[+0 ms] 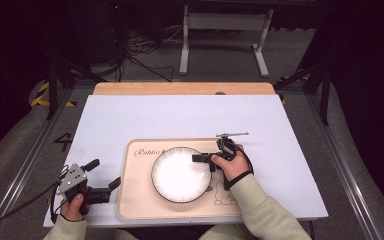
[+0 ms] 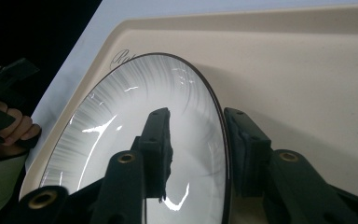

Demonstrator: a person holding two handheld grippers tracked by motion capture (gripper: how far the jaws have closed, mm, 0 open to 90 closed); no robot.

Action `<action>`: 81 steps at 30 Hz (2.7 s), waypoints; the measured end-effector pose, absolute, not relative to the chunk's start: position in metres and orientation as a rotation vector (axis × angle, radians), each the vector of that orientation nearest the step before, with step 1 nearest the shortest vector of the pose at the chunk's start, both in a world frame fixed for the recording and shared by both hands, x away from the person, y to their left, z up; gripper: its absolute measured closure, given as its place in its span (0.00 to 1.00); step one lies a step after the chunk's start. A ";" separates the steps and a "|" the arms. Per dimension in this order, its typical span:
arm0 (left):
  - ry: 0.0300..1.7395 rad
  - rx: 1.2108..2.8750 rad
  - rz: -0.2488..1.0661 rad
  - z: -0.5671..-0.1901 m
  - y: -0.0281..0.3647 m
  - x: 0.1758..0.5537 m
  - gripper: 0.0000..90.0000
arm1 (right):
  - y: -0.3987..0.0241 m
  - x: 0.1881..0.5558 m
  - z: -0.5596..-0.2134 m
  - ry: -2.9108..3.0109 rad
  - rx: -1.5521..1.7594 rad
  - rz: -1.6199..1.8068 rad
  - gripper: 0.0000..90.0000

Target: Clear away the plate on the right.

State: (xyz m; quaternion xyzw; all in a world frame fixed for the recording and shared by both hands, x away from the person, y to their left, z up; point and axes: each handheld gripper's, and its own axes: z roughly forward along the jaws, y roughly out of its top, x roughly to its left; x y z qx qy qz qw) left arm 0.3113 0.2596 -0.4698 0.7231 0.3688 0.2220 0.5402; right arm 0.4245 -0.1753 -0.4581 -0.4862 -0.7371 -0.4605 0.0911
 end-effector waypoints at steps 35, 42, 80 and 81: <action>0.880 1.716 0.527 -0.470 0.259 0.312 0.00 | -0.222 0.404 -0.390 -2.631 -1.199 -1.678 0.21; 0.879 1.716 0.523 -0.470 0.259 0.312 0.00 | -0.246 0.397 -0.387 -2.670 -1.194 -1.715 0.11; 0.877 1.714 0.522 -0.470 0.260 0.312 0.00 | -0.342 0.371 -0.443 -2.634 -1.412 -1.869 0.05; 0.877 1.713 0.521 -0.470 0.260 0.312 0.00 | -0.342 0.371 -0.444 -2.632 -1.410 -1.876 0.04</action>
